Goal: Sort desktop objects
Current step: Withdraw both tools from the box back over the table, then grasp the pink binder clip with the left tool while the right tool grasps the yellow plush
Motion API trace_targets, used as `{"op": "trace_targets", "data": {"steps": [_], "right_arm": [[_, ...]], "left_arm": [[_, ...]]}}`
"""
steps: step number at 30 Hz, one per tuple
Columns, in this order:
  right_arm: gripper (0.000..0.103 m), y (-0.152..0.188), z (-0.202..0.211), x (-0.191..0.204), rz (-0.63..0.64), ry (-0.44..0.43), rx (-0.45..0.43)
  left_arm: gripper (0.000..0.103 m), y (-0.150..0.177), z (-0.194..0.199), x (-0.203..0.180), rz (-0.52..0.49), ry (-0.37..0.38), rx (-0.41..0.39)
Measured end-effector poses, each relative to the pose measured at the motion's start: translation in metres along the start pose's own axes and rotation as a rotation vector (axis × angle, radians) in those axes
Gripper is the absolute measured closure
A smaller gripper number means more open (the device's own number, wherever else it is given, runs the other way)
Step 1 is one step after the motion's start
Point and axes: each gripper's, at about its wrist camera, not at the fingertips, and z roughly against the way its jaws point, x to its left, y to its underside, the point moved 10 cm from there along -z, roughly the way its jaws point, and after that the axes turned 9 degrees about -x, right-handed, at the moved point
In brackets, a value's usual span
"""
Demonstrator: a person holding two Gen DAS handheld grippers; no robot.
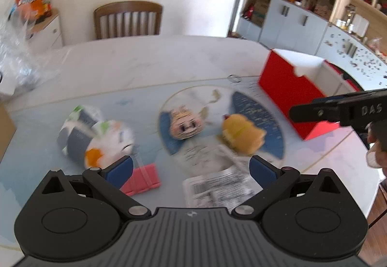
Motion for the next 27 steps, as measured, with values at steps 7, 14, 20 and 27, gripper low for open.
{"op": "trace_targets", "data": {"steps": [7, 14, 20, 27], "right_arm": [[0.012, 0.003, -0.029, 0.003, 0.029, 0.044, 0.014], [0.014, 0.011, -0.055, -0.002, 0.045, 0.071, 0.057], [0.016, 0.016, -0.073, 0.002, 0.075, 0.061, 0.091], [0.02, 0.022, -0.091, -0.001, 0.08, 0.069, 0.127]], "left_arm": [[0.0, 0.019, -0.02, 0.035, 0.038, -0.094, 0.037], [0.0, 0.028, -0.036, 0.046, 0.049, -0.142, 0.046], [0.0, 0.032, -0.044, 0.055, 0.084, -0.194, 0.041], [0.001, 0.041, -0.052, 0.055, 0.109, -0.212, 0.061]]}}
